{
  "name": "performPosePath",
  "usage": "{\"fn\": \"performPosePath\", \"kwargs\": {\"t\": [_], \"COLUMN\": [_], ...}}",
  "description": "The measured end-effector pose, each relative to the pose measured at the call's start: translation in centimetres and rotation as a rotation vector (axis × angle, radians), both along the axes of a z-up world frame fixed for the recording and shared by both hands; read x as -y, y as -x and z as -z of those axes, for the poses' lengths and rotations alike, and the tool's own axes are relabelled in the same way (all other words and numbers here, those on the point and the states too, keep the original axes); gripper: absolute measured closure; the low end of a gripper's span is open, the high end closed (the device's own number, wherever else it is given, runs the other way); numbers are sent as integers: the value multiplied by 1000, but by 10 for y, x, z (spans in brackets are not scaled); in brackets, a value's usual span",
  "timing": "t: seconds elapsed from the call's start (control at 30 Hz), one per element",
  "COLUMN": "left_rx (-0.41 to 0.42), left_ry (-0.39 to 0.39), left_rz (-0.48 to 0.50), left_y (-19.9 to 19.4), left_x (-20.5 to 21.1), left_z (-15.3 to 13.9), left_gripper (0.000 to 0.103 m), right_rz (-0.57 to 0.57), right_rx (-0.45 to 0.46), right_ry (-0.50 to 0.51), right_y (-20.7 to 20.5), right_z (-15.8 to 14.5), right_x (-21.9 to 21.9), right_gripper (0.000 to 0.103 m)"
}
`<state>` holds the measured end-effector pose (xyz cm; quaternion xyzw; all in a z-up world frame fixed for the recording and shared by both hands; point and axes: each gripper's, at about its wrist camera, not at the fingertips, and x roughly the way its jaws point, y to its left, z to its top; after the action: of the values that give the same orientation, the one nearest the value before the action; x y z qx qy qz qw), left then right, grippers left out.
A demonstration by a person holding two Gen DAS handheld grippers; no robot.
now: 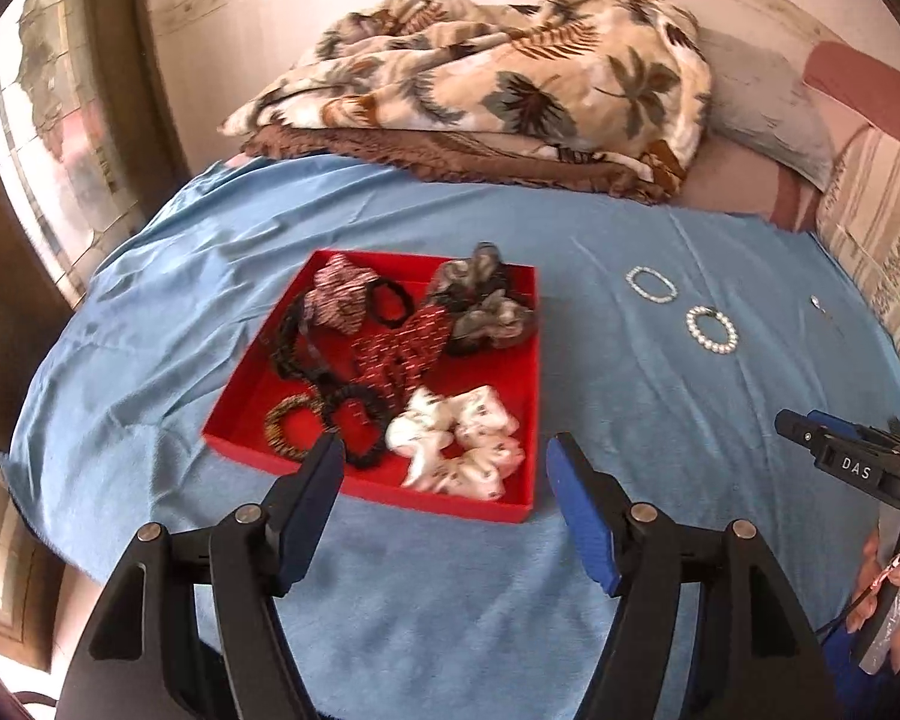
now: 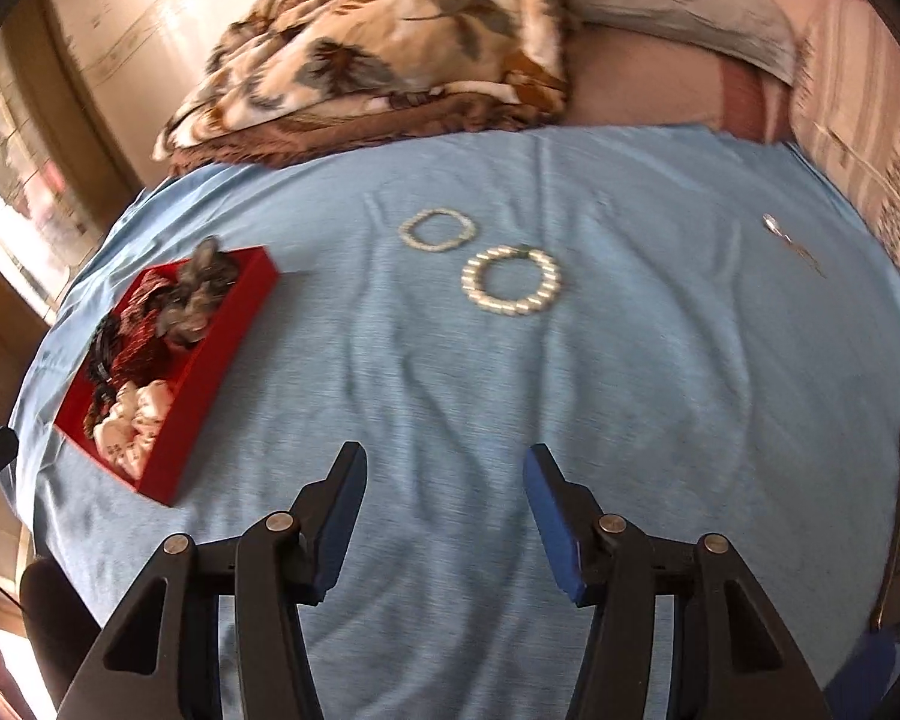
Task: Organize jewelry
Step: 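Lift both open grippers away from the tray toward the pearl bracelets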
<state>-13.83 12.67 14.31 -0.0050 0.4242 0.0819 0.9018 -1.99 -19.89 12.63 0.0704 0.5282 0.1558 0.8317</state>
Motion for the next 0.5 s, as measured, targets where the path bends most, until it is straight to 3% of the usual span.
{"fn": "performPosePath", "kwargs": {"t": [0.3, 0.5], "left_rx": [-20, -43], "left_ry": [33, 29], "left_rz": [119, 179], "left_y": [-71, -144], "left_x": [48, 83], "left_z": [-4, 15], "left_gripper": [34, 34], "right_rz": [82, 89], "right_rx": [-30, 0], "right_ry": [-44, -75], "right_y": [-23, -52], "right_z": [31, 46], "right_x": [37, 40], "right_gripper": [44, 44]}}
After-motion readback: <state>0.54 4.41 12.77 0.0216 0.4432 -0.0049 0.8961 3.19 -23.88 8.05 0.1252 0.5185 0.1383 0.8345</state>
